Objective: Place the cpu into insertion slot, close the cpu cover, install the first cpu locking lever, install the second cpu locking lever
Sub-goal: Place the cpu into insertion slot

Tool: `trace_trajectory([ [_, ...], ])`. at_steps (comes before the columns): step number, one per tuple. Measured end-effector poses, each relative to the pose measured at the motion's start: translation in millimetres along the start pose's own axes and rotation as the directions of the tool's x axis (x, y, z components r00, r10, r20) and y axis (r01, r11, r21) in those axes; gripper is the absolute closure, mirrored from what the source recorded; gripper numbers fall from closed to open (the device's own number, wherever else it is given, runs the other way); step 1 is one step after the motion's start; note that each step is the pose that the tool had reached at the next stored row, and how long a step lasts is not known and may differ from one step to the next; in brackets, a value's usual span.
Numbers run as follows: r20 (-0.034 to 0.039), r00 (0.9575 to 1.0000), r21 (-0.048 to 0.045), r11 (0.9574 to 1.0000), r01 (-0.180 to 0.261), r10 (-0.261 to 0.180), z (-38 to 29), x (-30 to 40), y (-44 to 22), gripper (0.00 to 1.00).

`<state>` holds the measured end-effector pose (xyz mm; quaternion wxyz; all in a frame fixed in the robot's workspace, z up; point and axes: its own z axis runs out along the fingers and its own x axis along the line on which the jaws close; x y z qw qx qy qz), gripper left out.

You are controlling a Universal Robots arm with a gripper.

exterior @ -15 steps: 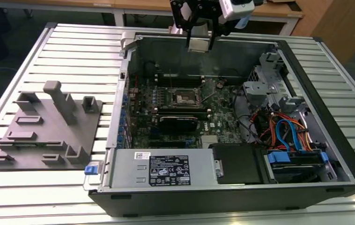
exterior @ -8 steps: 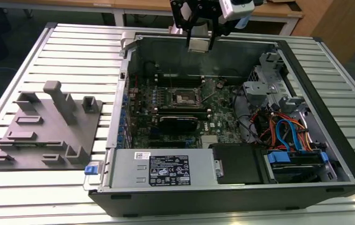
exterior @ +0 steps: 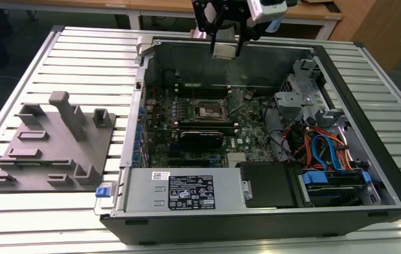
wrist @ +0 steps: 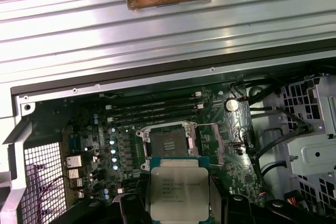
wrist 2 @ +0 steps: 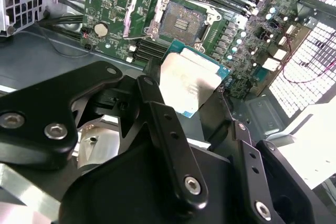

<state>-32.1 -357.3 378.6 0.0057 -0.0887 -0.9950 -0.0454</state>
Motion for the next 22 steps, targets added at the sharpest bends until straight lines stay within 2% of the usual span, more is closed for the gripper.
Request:
trace_trajectory([
  [8,0.0037,0.9991,-0.0009,0.9991,-0.043,0.043,0.1,0.0,0.0,0.46],
  [22,0.0046,0.9986,-0.0012,0.9986,-0.052,0.052,0.1,0.0,0.0,0.46],
])
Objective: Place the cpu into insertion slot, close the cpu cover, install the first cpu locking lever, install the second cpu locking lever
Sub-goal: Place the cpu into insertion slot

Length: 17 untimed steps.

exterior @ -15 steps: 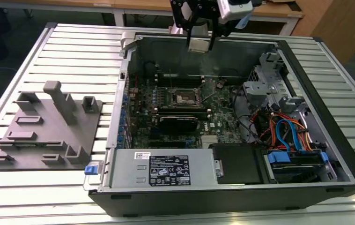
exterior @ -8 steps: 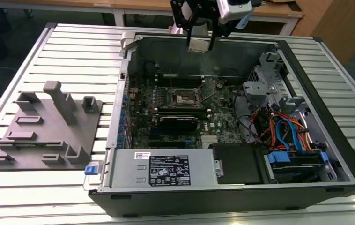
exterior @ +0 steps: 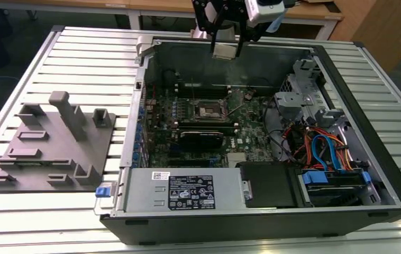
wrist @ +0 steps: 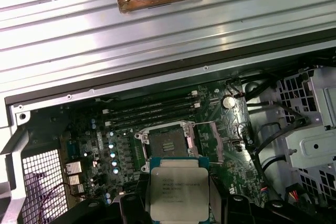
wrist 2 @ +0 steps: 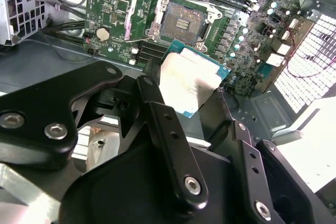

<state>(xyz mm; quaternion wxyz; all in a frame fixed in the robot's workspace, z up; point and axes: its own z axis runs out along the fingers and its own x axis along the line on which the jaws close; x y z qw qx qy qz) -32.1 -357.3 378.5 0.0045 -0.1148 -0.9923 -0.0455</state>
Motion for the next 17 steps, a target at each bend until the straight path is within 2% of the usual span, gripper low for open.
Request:
trace_trajectory([
  [9,0.0008,1.0,-0.0001,1.0,-0.008,0.008,0.0,0.0,0.0,0.46],
  [13,0.0068,0.9974,-0.0006,0.9974,-0.072,0.072,0.9,0.0,-0.1,0.46],
  [17,0.0128,0.9903,-0.0017,0.9904,-0.139,0.139,1.8,-0.1,-0.2,0.46],
])
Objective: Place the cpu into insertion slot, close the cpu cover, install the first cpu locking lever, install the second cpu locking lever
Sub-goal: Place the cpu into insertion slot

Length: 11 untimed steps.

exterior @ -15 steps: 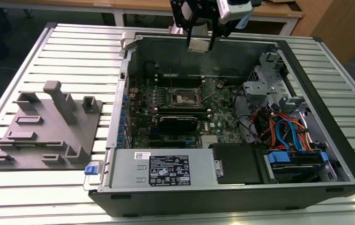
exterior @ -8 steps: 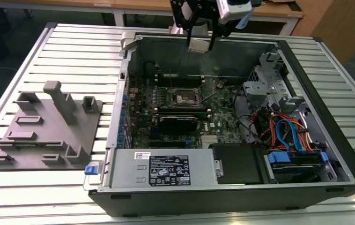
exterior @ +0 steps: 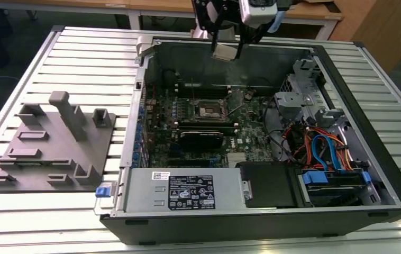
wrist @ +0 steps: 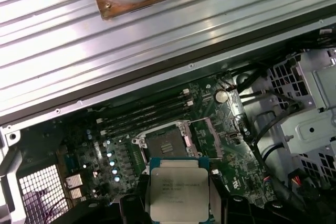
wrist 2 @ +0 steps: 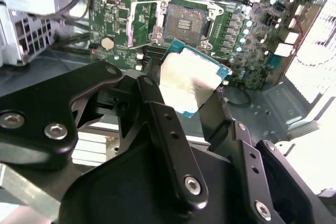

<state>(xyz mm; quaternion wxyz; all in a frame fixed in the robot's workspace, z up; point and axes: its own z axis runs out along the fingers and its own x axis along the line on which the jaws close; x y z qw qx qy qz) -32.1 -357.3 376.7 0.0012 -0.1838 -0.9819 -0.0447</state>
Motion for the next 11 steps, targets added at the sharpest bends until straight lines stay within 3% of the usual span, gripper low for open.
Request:
trace_trajectory([
  [4,0.002,0.9997,-0.0005,0.9997,-0.024,0.024,0.2,0.0,0.0,0.46],
  [11,0.0022,0.9997,-0.0005,0.9997,-0.025,0.025,0.2,0.0,0.0,0.46],
])
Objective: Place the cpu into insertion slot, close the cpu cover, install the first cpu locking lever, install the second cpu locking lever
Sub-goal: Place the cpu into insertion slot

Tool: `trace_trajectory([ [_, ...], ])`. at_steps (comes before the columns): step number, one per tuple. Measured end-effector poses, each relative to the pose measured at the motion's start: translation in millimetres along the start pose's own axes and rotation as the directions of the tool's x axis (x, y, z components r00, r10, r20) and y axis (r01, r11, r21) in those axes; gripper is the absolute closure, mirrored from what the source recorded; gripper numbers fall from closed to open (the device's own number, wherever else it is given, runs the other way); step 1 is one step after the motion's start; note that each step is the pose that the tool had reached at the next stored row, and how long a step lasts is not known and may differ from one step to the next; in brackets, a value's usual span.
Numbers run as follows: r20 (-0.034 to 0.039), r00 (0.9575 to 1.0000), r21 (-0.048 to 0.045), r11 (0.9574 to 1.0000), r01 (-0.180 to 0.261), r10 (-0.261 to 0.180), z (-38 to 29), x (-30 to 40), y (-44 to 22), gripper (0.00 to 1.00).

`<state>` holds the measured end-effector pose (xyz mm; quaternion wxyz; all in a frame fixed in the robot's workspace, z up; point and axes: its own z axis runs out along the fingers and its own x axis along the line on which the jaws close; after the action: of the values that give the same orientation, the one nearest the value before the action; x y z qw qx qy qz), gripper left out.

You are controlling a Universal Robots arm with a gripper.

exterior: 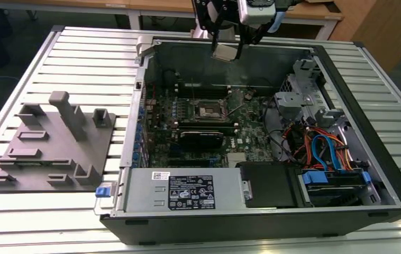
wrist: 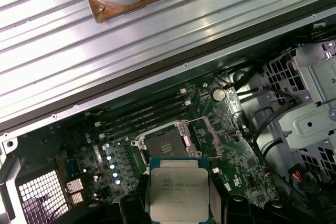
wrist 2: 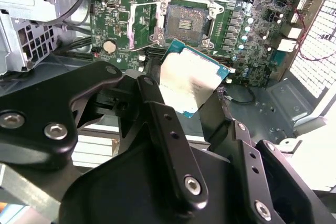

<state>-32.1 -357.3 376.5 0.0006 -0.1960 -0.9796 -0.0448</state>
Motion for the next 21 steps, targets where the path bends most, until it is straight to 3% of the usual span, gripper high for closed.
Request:
trace_trajectory([
  [8,0.0007,1.0,-0.0002,1.0,-0.007,0.007,0.0,0.0,0.0,0.46],
  [12,0.005,0.9984,-0.0012,0.9984,-0.057,0.057,0.1,0.0,0.0,0.46],
  [16,0.0106,0.9927,-0.0026,0.9927,-0.12,0.12,0.1,0.0,0.0,0.46],
  [21,0.0108,0.9923,-0.0027,0.9924,-0.123,0.123,0.1,0.0,0.0,0.46],
])
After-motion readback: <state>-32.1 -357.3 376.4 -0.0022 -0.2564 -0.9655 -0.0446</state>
